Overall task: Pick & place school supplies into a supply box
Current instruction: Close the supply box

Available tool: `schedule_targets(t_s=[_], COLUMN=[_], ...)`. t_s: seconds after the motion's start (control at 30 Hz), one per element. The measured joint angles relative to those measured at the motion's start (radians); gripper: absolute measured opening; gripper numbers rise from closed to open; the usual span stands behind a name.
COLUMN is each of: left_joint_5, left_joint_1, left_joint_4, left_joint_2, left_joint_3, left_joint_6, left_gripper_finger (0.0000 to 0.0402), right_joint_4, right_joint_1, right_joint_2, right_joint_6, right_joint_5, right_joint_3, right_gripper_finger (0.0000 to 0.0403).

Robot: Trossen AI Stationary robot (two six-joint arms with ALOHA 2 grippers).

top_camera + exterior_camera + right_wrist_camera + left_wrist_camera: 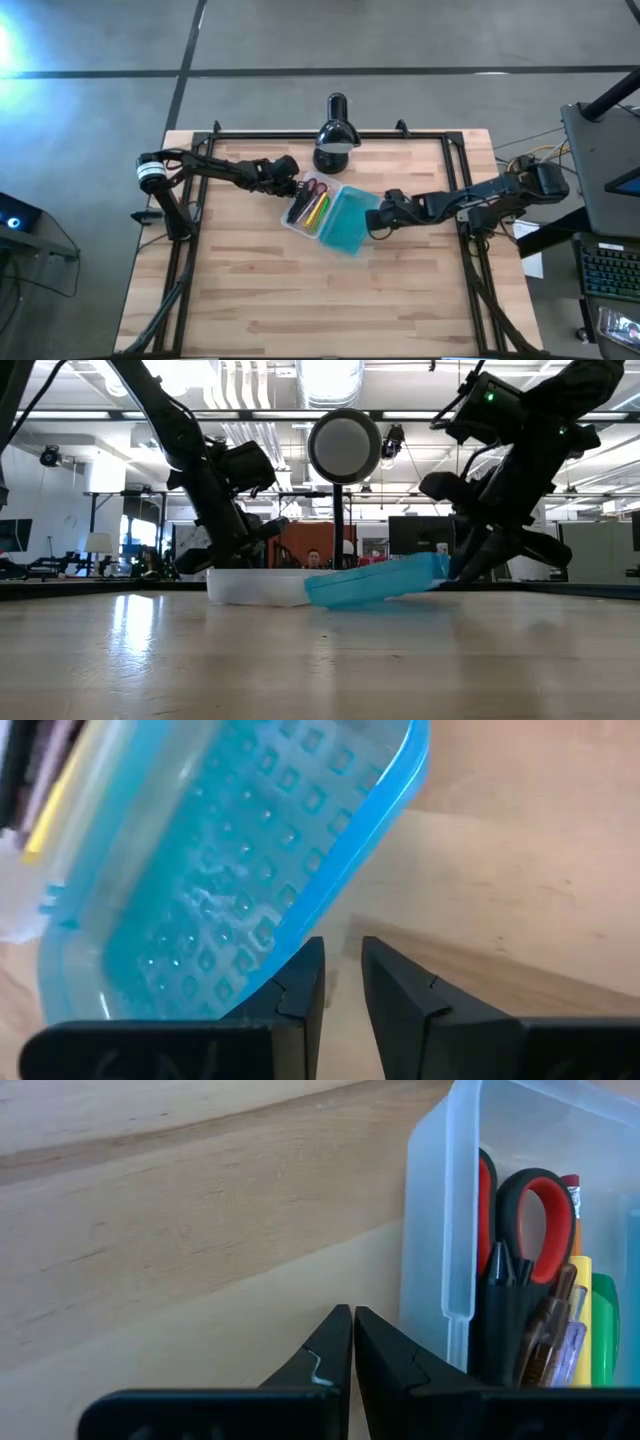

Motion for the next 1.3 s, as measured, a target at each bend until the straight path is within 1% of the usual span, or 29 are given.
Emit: schedule_targets(t_s=[0.3,0.6,0.9,1.3], left_joint_5=[0.000,0.001,0.001,0.001], left_joint_1=[0.000,0.000,0.000,-0.002], left_joint_4=[0.003,0.003,0.005,0.012], left_joint_2=[-0.001,-0.001,-0.002,-0.002], left_joint_3=[-0.001,-0.001,-0.001,-0.002], left_joint_6=[-0.003,-0.004,-0.003,-0.005], left_gripper_finger=[0.0001,0.0000,0.0000,0.0000], right_joint_4=[0.004,0.002,0.003,0.019], right_joint_1=[0.000,0.000,0.000,-0.004], right_joint_2=[-0.061,-0.063,-0.066,-0.143], right_joint_6=[-0.020,-0.081,-0.088,-0.131], right_joint_5=[0.035,0.049,0.055,0.130], right_joint_3=[0.002,0.049,0.063,0.066], right_gripper_finger=[0.0063,0.0063,0.0063,0.0063])
